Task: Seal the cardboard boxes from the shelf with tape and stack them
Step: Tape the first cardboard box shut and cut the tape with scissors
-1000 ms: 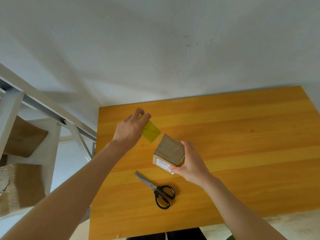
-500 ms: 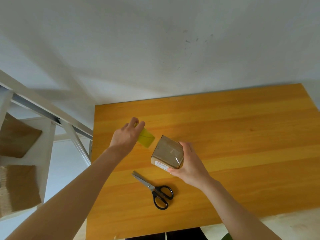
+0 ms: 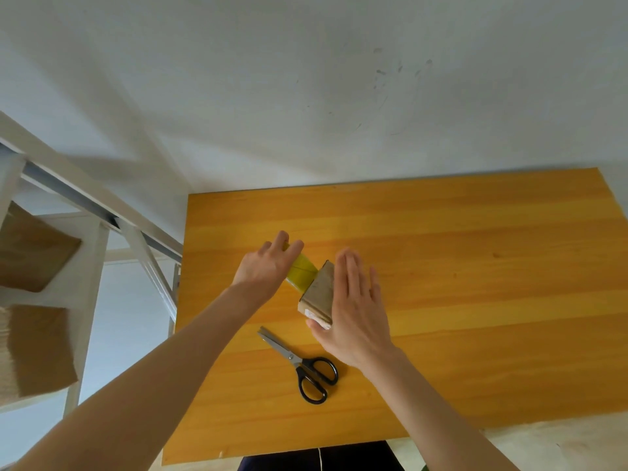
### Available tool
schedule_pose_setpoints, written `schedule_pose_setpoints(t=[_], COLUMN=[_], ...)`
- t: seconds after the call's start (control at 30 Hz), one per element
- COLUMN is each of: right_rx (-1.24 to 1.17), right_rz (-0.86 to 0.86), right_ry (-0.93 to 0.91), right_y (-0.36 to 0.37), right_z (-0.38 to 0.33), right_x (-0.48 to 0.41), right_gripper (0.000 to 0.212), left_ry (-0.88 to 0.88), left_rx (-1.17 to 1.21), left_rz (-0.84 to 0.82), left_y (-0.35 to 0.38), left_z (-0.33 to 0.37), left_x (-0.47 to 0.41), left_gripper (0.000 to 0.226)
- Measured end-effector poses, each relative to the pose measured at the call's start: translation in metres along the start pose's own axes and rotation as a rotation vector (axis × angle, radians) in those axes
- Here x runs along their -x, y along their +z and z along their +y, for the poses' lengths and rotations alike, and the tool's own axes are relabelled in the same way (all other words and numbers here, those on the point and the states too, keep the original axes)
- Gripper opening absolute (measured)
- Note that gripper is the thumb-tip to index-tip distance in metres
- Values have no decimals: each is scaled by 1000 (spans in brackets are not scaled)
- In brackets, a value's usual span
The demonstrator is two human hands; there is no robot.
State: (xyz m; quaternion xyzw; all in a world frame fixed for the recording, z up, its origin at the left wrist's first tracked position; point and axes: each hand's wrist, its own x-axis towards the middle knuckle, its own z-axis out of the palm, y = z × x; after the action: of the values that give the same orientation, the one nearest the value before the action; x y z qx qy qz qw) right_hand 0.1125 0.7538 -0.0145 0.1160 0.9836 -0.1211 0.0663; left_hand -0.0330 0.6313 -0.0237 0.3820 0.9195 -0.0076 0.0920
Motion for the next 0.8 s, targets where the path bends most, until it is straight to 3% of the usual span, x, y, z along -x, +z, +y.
schedule_pose_setpoints(t=[0.27,0.4,0.53,0.63,0.8], right_rx=[30,-78,-374,-544,-495], right_rz=[37,68,83,69,46], right_ry=[-5,-1,-7,6,23], right_y=[13,11,8,11,20], right_z=[-14,-10,-2,1,24], right_x=[-13,-15,-17,-13,-2], right_gripper=[102,97,102,104,94], left_ry=[-37,-145,-265,-204,-25], left_rx=[103,419,743,833,700], left_rz=[36,267,454,361,112], left_y=[2,3,-10,-20,-18], left_z=[2,-2,2,12,25], left_x=[4,11,14,12,18], left_gripper=[61,62,59,52,43])
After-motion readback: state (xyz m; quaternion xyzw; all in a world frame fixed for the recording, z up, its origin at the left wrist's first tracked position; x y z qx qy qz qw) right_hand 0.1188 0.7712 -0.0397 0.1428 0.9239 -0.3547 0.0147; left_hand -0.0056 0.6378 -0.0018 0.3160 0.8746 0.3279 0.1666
